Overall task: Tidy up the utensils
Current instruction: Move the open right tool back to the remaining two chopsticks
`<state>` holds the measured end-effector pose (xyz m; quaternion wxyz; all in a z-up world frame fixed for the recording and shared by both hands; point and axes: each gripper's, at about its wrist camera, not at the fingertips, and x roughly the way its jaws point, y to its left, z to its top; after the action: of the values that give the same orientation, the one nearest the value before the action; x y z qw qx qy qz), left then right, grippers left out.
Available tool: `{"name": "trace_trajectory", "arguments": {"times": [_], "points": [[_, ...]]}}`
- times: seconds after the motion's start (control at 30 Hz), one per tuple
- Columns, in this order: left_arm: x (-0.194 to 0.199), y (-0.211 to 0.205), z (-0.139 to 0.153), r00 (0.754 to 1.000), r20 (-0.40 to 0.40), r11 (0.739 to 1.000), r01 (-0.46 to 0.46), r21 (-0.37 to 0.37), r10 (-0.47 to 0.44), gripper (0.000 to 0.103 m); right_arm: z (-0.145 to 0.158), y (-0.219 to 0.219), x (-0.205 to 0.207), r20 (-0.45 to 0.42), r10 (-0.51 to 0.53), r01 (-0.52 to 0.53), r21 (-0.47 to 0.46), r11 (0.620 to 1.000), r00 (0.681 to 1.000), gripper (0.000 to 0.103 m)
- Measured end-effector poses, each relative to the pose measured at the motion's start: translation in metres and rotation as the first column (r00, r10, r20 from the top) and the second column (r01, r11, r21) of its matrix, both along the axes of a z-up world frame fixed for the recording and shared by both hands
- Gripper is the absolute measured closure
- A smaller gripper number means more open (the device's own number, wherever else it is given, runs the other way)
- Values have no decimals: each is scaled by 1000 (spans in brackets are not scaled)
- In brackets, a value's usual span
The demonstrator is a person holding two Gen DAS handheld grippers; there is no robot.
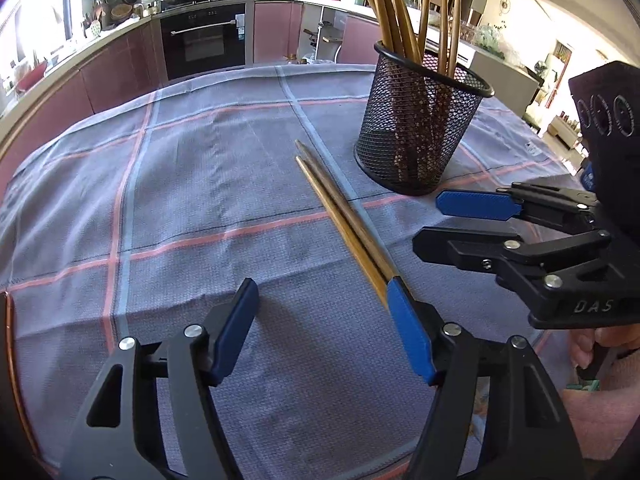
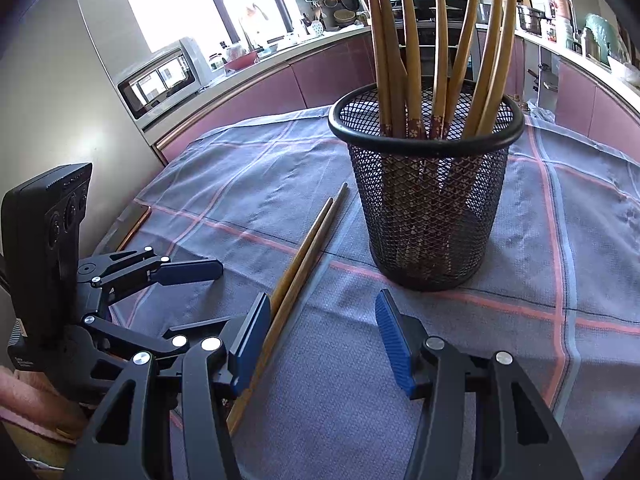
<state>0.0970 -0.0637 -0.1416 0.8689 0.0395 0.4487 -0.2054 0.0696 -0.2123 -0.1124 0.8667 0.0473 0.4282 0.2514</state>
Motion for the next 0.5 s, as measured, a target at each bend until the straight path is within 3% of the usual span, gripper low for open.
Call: {"name": "trace_trajectory", "arguments": {"times": [0.3,0.5], "points": [[-2,-9,-4,1000,18,999,21,30,-22,39,-2,0,2,-6,-2,2,-2,1000,1000,51],[-3,-3,-4,1000,14,1000,8,24,-9,48,-2,10,6,-4,20,-20,-18,1000,1000,51]]}}
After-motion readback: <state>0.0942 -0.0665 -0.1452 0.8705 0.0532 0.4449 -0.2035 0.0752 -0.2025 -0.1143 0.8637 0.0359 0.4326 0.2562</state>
